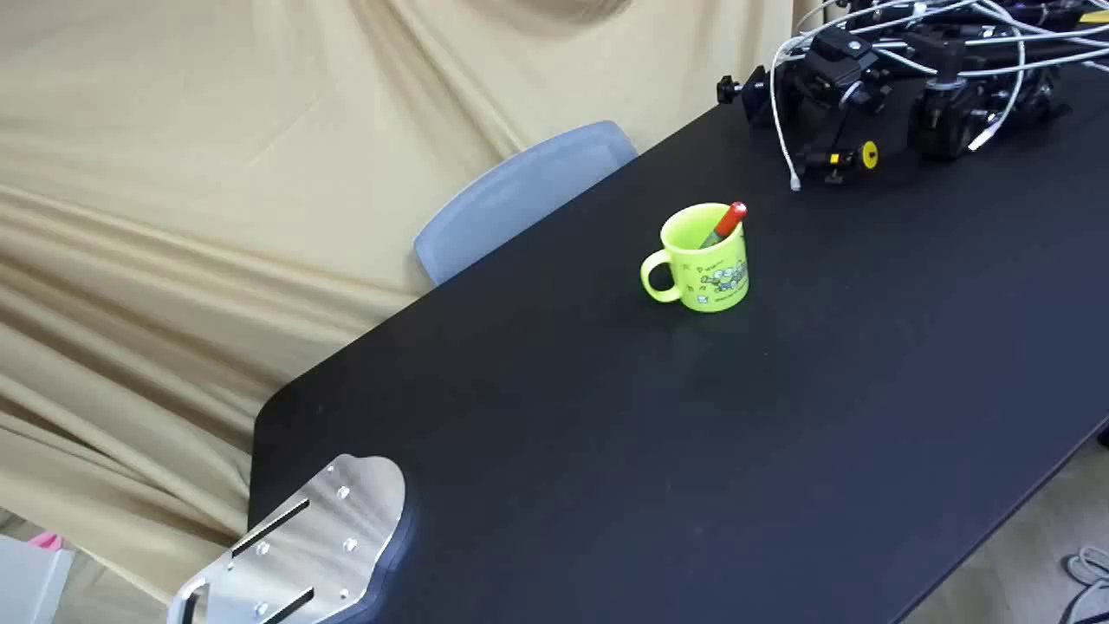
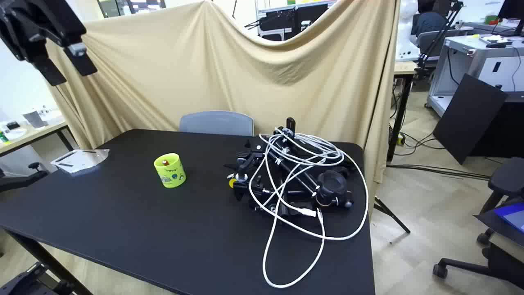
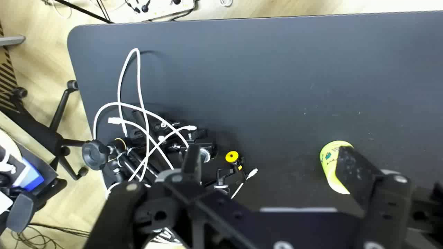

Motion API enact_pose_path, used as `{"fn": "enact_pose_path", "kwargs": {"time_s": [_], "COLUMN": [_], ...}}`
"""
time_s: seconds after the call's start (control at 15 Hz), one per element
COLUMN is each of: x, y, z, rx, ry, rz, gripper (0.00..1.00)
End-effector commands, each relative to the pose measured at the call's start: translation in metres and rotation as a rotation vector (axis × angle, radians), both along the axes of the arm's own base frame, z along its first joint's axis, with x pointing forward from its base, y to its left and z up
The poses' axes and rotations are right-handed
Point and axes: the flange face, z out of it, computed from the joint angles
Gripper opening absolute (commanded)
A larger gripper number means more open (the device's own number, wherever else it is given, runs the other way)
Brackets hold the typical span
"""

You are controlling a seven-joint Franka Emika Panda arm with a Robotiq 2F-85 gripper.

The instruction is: Pick up the pen from the cup and put it on the table.

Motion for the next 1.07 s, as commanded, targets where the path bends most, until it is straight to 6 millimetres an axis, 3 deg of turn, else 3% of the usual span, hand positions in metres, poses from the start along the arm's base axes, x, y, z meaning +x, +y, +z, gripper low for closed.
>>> {"fn": "enact_pose_path", "kwargs": {"time_s": [0.0,0.8,1.0], "x": [0.0,0.0,0.019], "y": [0.0,0.0,-0.003], "z": [0.0,0.001,-0.019], "rx": [0.0,0.0,0.031], "ry": [0.0,-0.004,-0.005], "rz": [0.0,0.0,0.072], "gripper": [1.0,1.0,1.0]}}
